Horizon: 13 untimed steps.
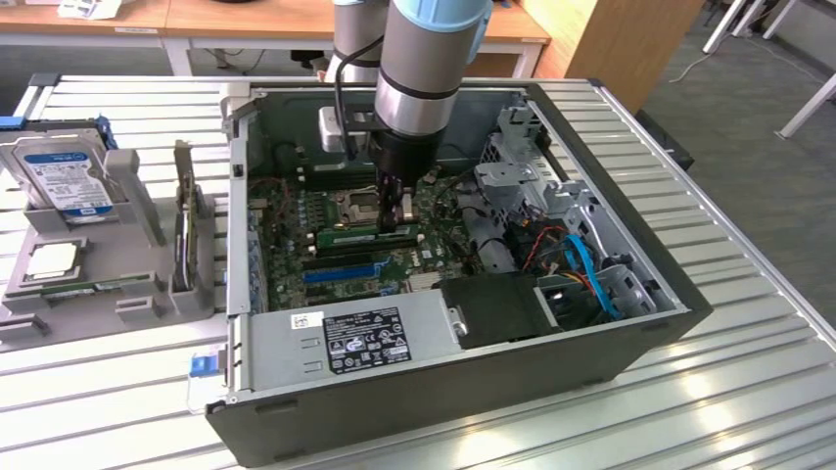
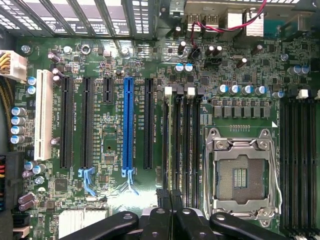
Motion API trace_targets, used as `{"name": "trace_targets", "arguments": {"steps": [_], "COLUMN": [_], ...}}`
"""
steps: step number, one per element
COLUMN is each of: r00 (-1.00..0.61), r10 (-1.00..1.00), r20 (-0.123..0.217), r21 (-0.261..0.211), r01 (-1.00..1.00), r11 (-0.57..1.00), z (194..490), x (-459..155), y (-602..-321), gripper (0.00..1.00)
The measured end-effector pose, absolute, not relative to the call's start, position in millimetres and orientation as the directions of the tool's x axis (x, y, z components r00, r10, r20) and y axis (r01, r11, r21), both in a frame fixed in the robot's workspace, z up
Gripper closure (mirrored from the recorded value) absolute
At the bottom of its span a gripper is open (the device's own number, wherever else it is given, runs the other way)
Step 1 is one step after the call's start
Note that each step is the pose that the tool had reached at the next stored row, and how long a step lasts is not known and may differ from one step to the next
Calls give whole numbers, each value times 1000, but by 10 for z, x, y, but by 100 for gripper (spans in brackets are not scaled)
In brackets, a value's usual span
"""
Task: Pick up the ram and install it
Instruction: 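Insert the ram into the slot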
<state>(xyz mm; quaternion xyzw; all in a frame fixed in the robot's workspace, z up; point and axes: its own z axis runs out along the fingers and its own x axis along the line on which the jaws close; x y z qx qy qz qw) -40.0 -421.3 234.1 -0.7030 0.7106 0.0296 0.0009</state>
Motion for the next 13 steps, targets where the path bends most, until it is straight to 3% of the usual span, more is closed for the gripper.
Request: {"name": "trace_targets", "arguments": {"steps": [13], "r00": [-6], "r10": [-999], "r20": [-43], "r21": [41], "r01": [-999], "r11": [4], "z": [2333], "x": [-399], "y": [-4213], "gripper": [89]}}
